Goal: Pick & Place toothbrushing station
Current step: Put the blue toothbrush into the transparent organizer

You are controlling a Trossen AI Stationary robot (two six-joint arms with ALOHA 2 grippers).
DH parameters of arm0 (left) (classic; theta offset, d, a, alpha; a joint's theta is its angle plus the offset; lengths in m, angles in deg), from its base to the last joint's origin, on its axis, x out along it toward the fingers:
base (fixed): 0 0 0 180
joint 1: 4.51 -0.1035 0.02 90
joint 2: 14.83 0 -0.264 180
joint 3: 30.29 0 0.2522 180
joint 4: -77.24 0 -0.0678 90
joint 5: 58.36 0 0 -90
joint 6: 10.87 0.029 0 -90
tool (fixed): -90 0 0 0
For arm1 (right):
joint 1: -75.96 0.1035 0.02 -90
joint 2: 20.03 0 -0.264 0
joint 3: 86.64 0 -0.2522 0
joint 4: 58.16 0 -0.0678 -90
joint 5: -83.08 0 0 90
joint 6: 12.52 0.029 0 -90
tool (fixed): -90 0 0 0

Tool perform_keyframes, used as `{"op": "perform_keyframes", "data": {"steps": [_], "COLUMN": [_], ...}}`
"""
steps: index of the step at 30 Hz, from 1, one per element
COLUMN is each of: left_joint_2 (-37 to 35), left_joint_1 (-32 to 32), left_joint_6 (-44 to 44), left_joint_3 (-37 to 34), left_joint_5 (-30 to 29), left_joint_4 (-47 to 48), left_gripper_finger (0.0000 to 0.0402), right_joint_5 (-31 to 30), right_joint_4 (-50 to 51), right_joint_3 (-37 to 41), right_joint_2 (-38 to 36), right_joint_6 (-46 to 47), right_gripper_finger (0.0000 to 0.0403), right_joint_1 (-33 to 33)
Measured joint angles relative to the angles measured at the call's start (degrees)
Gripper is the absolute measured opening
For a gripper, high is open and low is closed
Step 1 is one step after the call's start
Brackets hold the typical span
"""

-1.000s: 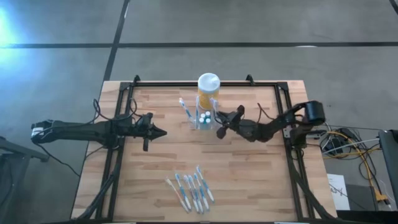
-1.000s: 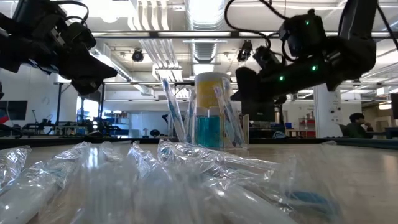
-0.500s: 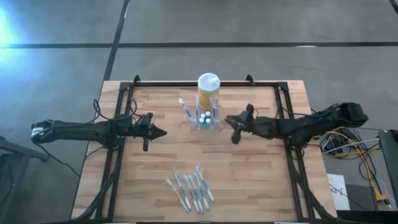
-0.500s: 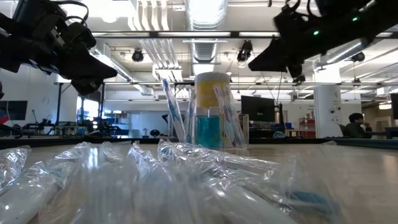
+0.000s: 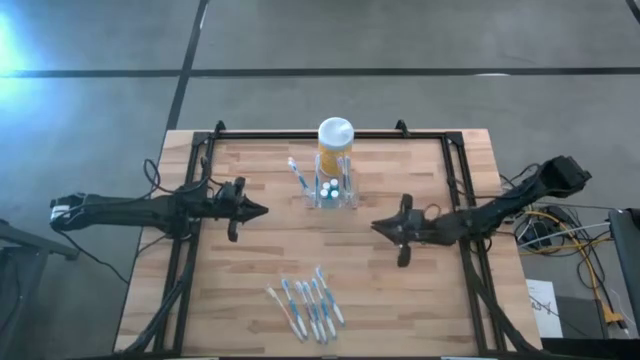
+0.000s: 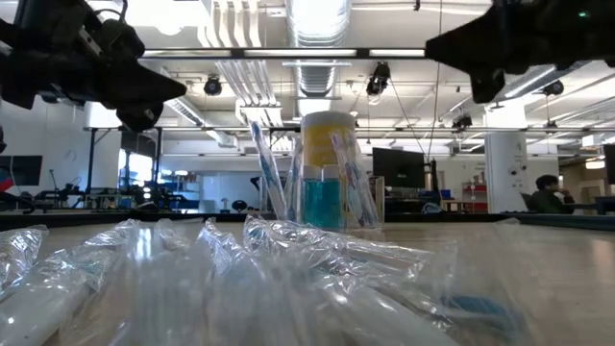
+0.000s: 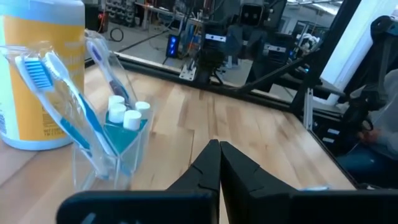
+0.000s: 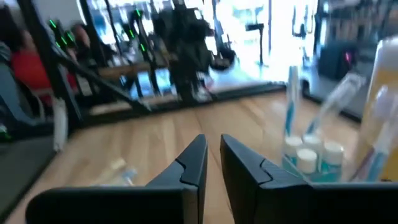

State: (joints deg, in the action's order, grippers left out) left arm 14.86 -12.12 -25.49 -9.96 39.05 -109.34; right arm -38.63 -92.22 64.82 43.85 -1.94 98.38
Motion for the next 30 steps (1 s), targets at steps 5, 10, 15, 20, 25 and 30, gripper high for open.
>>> {"op": "perform_keyframes", "data": {"steps": [5, 10, 15, 20, 25, 30], "left_joint_2": [0.02, -0.02, -0.02, -0.04, -0.04, -0.18], "left_joint_1": [0.0, 0.01, 0.01, 0.0, 0.01, 0.0], "left_joint_6": [0.68, 2.72, 3.04, 3.99, 2.63, 1.39], "left_joint_3": [-0.11, -0.17, -0.17, -0.17, -0.17, 0.24], "left_joint_5": [0.0, -0.01, 0.0, 0.0, 0.47, 0.52], "left_joint_4": [-0.13, -0.19, -0.2, -0.22, -0.22, -0.24], "left_gripper_finger": [0.0006, 0.0005, 0.0005, 0.0004, 0.0003, 0.0016], "right_joint_5": [-3.63, -4.46, -4.51, -4.19, -1.99, 1.78], "right_joint_4": [-4.71, -5.11, -5.09, -2.14, 12.1, 30.71], "right_joint_3": [4.63, 5.47, 2.93, -2.11, -10.63, -22.43], "right_joint_2": [0.32, 2.23, 5.79, 9.32, 11.97, 16.72], "right_joint_6": [2.73, 5.58, 5.94, 5.51, 10.28, 18.86], "right_gripper_finger": [0.0032, 0.0027, 0.0027, 0.0027, 0.0027, 0.0027], "right_joint_1": [2.75, 3.23, 3.23, 3.22, 3.23, 3.23]}}
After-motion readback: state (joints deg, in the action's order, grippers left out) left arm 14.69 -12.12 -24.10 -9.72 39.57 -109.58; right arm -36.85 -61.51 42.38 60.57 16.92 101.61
